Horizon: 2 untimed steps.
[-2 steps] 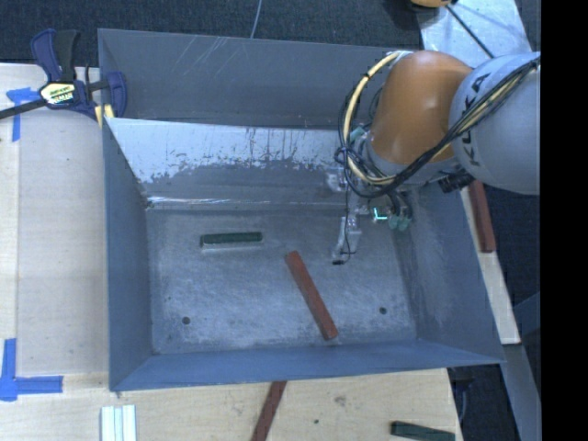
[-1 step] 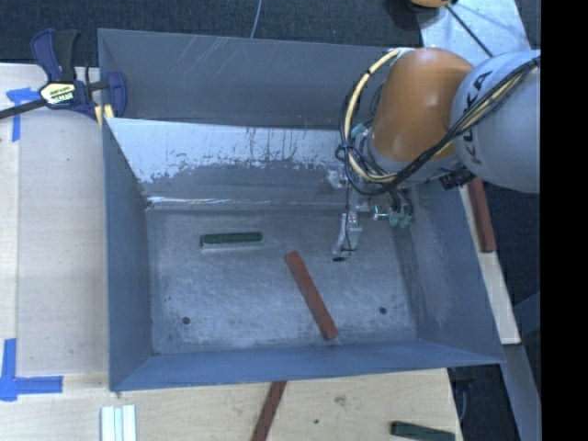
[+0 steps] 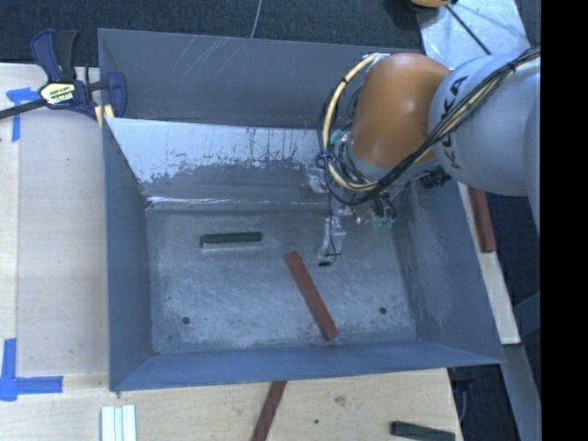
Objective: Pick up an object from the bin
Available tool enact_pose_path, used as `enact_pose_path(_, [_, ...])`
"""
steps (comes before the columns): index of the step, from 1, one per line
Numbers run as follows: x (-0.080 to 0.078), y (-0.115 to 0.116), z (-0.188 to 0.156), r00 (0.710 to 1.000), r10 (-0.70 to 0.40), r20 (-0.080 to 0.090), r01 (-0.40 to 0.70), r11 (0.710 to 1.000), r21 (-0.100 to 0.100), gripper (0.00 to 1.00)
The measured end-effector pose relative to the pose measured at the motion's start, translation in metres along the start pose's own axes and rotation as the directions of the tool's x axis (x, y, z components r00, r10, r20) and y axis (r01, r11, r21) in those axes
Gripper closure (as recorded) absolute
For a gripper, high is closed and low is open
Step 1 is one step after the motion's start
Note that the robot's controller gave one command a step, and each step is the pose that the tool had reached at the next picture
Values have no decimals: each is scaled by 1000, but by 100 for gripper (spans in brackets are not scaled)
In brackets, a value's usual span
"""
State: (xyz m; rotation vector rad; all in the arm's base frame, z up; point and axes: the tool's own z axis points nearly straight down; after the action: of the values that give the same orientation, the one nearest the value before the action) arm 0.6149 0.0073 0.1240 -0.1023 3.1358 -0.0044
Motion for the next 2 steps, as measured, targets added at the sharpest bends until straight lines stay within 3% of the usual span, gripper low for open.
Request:
enact_pose_path(1, [6, 60, 53, 979, -205, 1, 205, 979, -4, 100])
enact_pose_path(2, [7, 60, 53, 979, -205, -1, 205, 979, -4, 0])
